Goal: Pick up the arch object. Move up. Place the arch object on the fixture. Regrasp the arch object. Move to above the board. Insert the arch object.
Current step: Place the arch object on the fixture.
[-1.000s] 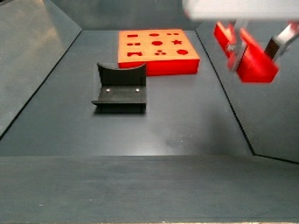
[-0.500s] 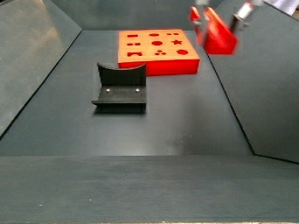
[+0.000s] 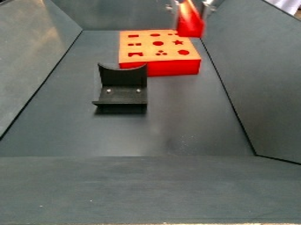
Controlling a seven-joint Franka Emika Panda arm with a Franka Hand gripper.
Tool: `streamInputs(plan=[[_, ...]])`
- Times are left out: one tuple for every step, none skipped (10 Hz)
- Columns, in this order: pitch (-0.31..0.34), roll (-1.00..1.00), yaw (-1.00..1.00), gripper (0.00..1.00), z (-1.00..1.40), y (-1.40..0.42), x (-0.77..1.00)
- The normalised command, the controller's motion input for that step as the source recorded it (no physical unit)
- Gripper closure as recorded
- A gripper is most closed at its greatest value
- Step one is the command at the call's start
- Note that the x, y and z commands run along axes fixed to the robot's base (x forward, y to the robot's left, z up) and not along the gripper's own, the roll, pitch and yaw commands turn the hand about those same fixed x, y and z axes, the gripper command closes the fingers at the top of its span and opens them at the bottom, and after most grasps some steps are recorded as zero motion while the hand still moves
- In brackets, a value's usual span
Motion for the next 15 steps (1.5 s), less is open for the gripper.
streamInputs(plan=[[0.061, -0.05, 0.02, 1.00, 0.03, -0.42, 1.00], [0.076, -0.04, 0.02, 1.00, 0.03, -0.39, 1.00], [0.091, -0.03, 0.02, 1.00, 0.03, -0.35, 1.00], [0.100, -0.02, 0.02, 1.00, 0.02, -0.34, 1.00], [0.117, -0.01, 0.02, 1.00, 0.02, -0.30, 1.00], [0.155, -1.00, 0.06, 1.00, -0.17, 0.39, 1.00], [0.160, -1.00, 0.05, 1.00, -0.18, 0.46, 1.00], [0.163, -1.00, 0.02, 1.00, -0.15, 0.43, 1.00], [0.194, -1.00, -0.01, 1.00, -0.08, 0.27, 1.00], [0.208, -1.00, -0.03, 1.00, -0.06, 0.20, 0.99], [0.207, -0.95, -0.06, 1.00, -0.04, 0.15, 0.89], [0.179, -0.77, -0.08, 1.00, -0.03, 0.11, 0.80], [0.151, -0.59, -0.09, 1.00, -0.02, 0.09, 0.69], [0.117, -0.35, -0.10, 1.00, -0.01, 0.06, 0.56], [0.097, -0.22, -0.10, 1.00, 0.00, 0.04, 0.46]])
